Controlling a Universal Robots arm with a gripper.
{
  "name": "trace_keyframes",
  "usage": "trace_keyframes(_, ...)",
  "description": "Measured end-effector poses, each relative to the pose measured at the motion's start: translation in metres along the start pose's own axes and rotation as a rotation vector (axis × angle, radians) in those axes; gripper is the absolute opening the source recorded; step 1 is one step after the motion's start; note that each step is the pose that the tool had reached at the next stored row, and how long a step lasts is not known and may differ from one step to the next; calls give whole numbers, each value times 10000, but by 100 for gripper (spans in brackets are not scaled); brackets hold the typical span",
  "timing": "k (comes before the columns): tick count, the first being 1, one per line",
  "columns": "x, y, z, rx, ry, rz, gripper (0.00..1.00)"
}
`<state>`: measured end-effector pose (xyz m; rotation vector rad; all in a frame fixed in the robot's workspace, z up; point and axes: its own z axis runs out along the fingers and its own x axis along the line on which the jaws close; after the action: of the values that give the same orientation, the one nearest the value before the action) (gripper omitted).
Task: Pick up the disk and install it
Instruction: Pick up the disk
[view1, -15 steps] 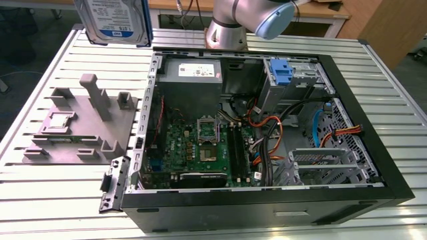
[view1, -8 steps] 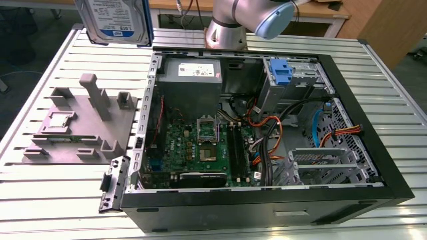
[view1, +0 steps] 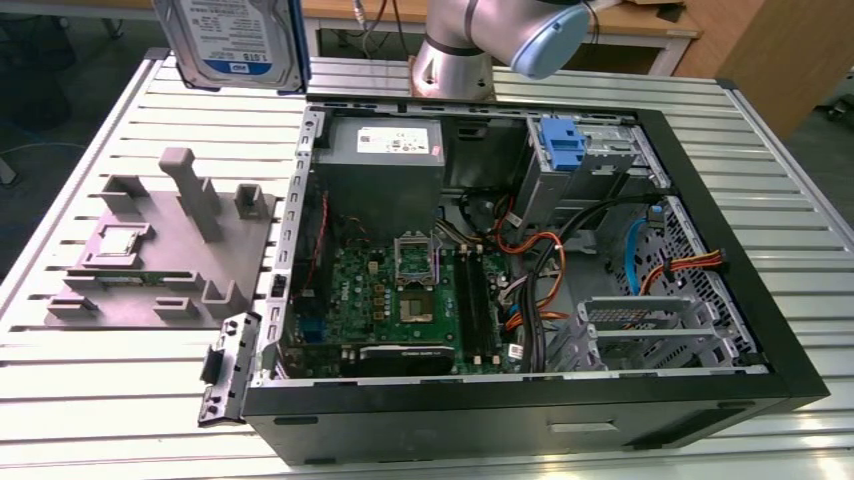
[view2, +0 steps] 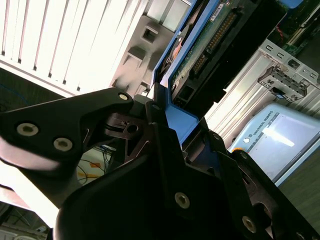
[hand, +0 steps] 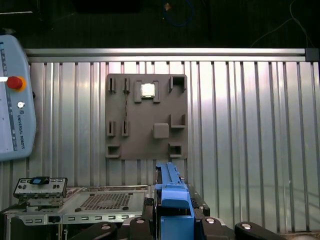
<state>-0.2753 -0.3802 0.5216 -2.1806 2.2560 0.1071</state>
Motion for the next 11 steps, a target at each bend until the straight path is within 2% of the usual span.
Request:
trace_keyframes(3,0,-26,-1,-1,0,1,36)
trace_keyframes(5,24,-38,-3,0,0,0,36)
trace_keyframes(11,209,-48,-12,0,-1,0,36)
